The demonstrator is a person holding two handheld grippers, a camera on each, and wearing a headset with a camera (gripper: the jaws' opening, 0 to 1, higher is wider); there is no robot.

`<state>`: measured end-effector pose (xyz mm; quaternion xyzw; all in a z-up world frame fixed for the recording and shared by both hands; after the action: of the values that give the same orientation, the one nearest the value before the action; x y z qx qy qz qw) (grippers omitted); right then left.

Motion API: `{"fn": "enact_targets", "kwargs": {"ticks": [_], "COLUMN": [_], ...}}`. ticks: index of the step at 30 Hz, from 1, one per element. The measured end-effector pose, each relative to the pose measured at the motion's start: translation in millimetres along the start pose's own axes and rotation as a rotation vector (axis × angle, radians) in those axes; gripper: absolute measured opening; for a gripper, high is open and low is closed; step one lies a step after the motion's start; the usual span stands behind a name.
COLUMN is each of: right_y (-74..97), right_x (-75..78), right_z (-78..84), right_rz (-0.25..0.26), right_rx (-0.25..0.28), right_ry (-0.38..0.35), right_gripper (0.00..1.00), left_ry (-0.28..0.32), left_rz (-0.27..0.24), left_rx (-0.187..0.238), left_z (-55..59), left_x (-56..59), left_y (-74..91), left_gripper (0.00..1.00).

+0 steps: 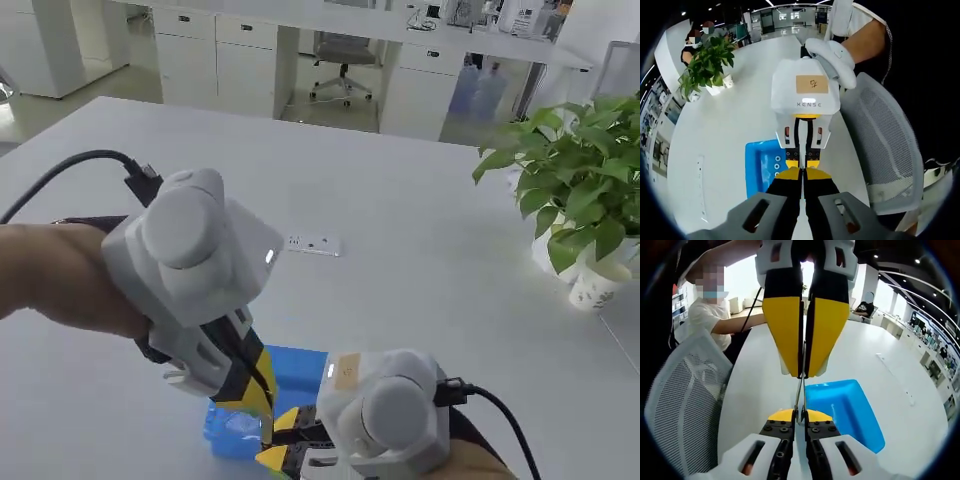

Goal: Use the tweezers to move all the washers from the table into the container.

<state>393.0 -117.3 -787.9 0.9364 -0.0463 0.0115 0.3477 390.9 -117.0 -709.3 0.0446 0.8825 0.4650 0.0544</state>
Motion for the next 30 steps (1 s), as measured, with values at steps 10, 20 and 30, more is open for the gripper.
{"fn": "enact_targets", "kwargs": {"ticks": [10, 20, 30], "right_y": [2.9, -4.1, -15.9], "right_x": [22.1, 40.8, 55.6], "right_z": [-4.8, -0.4, 11.4], "right_rz": [0.017, 0.021, 0.012], "right_rx": [-0.003, -0.007, -0.023], "right_ry": [0.021, 0.022, 0.005], "right_gripper": [0.07, 0.08, 0.08], "left_ry": [-0.005, -0.006, 0.001], "left_rz": [-0.017, -0.018, -0.023], "left_rx": [0.000, -0.007, -0.010], "left_z": [-1.9, 4.3, 16.4], "left_x": [-20.5, -37.6, -52.8], "left_y": [5.4, 0.4, -11.8], "left_gripper": [0.03, 0.03, 0.03]}}
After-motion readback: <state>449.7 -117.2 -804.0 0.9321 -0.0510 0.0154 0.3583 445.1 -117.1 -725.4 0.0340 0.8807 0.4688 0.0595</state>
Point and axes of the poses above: the centre of the closed fingertips' face, and the gripper's own axes: y roughly backward along the fingers, x roughly to its right, z roughly out of its underside, the point moved 2 cm from there along y, roughly backward along the fingers, and after that the axes turned 2 degrees about -y, right-handed, at the moved point
